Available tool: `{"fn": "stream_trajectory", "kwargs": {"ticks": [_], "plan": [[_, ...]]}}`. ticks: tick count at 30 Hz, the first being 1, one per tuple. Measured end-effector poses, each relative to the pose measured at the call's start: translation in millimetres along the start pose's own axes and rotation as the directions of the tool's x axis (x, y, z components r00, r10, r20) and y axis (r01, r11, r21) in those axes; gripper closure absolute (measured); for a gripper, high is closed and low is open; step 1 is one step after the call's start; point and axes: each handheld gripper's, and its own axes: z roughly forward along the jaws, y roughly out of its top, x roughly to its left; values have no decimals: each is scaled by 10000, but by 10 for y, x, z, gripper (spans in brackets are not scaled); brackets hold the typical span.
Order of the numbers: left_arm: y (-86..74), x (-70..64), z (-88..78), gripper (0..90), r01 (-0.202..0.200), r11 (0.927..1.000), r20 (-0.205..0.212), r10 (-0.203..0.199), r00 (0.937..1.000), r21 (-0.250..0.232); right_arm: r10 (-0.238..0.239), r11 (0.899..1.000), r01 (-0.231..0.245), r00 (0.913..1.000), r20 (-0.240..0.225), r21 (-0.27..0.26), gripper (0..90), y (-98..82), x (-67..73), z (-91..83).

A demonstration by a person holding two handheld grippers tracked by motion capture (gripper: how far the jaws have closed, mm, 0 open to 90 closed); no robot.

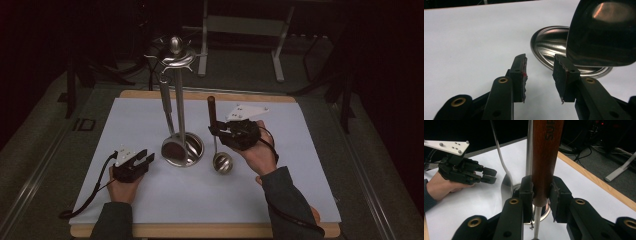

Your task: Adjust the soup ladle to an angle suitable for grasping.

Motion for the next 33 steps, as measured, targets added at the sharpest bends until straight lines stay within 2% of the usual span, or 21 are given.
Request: {"fn": "stream_trajectory", "kwargs": {"ticks": [33], "plan": [[0, 1, -1, 630, 14, 10000, -3, -14, 10000, -14, -259, 9990, 266, 9995, 207, -365, 740, 128, 104, -74]]}}
